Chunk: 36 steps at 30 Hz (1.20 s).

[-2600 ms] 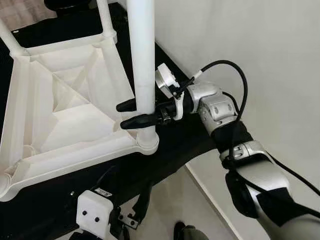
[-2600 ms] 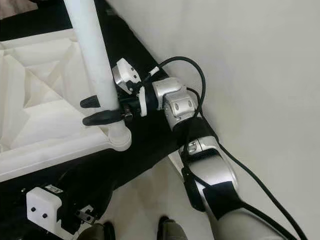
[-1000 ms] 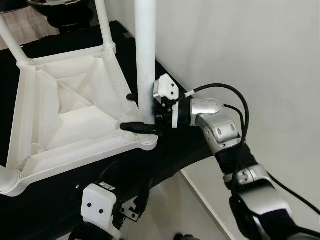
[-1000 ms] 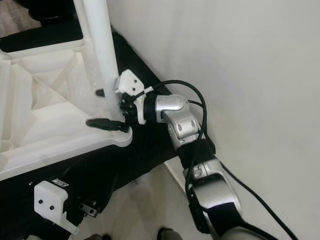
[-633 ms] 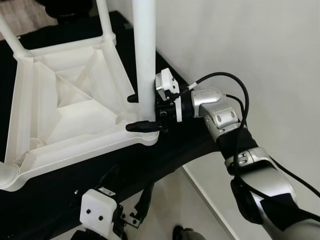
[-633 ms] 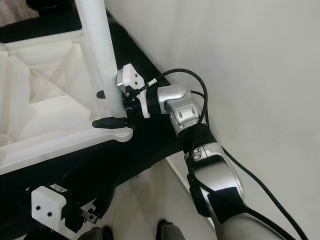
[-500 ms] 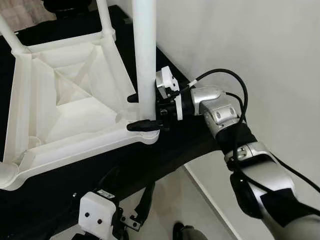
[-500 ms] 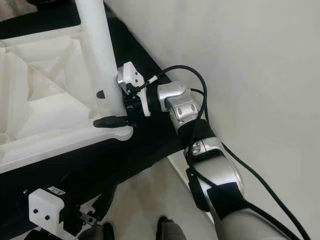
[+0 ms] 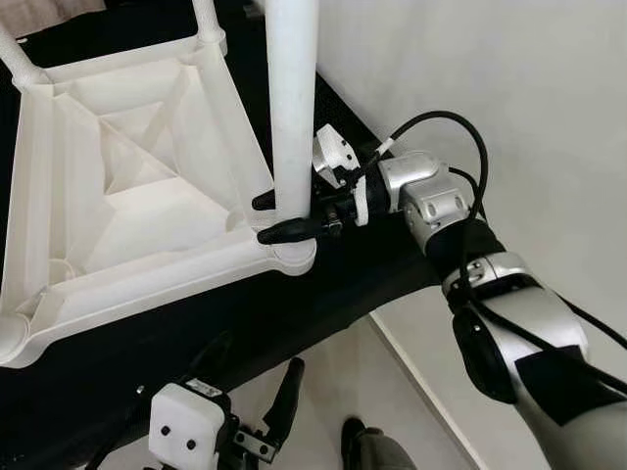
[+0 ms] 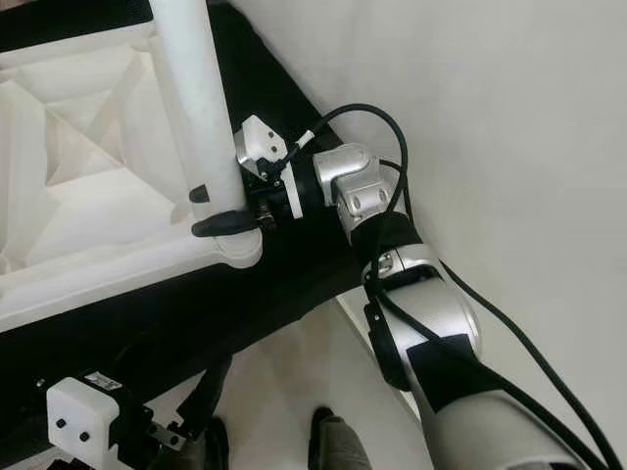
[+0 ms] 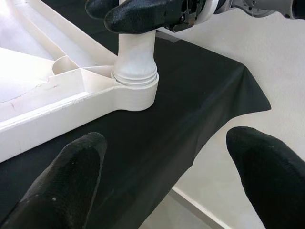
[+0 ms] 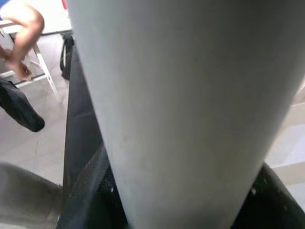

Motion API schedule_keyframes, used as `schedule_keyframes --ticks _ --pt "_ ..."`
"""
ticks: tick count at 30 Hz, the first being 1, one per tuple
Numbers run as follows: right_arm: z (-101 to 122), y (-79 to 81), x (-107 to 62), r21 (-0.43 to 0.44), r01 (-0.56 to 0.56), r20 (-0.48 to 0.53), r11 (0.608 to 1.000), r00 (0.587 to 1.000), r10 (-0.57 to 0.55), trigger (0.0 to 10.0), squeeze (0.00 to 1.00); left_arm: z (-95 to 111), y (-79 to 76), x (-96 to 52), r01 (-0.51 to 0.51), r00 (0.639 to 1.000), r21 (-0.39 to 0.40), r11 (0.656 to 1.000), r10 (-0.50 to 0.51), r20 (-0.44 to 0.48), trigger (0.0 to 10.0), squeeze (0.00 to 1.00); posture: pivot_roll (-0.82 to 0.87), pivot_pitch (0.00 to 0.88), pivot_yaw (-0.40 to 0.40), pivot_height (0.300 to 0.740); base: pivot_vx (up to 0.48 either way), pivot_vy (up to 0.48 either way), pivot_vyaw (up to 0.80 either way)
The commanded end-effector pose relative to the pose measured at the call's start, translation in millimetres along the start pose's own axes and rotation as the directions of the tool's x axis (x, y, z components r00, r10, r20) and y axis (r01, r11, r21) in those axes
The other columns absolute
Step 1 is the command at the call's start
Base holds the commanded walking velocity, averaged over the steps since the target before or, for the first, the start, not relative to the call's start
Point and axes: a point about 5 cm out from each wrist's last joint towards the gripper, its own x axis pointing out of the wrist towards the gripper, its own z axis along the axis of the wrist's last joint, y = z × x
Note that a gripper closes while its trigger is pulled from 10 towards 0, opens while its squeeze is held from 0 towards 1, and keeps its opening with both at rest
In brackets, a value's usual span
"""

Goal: Building children table

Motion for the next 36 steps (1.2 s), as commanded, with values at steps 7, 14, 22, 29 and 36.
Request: schedule_keyframes --ticks 7,14,22,29,36 --pt "-46.2 -0.1 10.5 0.138 0.65 -0.177 0.747 0.758 -0.628 0.0 0.0 -5.6 1.9 -0.5 0.003 0.999 0.011 1.0 -0.003 -0.04 10.0 0.0 0.1 0.311 -0.028 0.74 0.0 0.0 0.0" --pt "-55.6 76.8 50.4 0.2 0.855 -0.239 0.479 0.517 -0.822 0.0 0.0 -7.9 8.1 6.1 0.016 0.999 0.015 1.0 -0.016 -0.03 10.0 0.0 0.07 0.275 -0.001 0.74 0.0 0.0 0.0" --pt "-43.9 49.4 80.7 0.195 0.794 -0.152 0.577 0.605 -0.782 0.0 0.0 -15.9 15.9 17.9 0.002 1.0 0.038 0.999 -0.001 -0.014 10.0 0.0 0.08 0.212 -0.021 0.74 0.0 0.0 0.0" --pt "-30.4 50.0 81.8 0.25 0.64 -0.049 0.726 0.757 -0.651 10.0 1.0 -17.1 20.3 21.4 -0.015 1.0 0.054 0.998 0.015 -0.005 10.0 0.0 0.08 0.192 -0.023 0.74 0.0 0.0 0.0" --pt "-20.4 50.4 54.9 0.185 0.302 0.117 0.935 0.938 -0.326 10.0 1.0 -18.1 20.7 22.0 0.0 1.0 0.046 0.999 0.001 -0.006 10.0 0.0 0.09 0.192 -0.011 0.74 0.0 0.0 0.0"
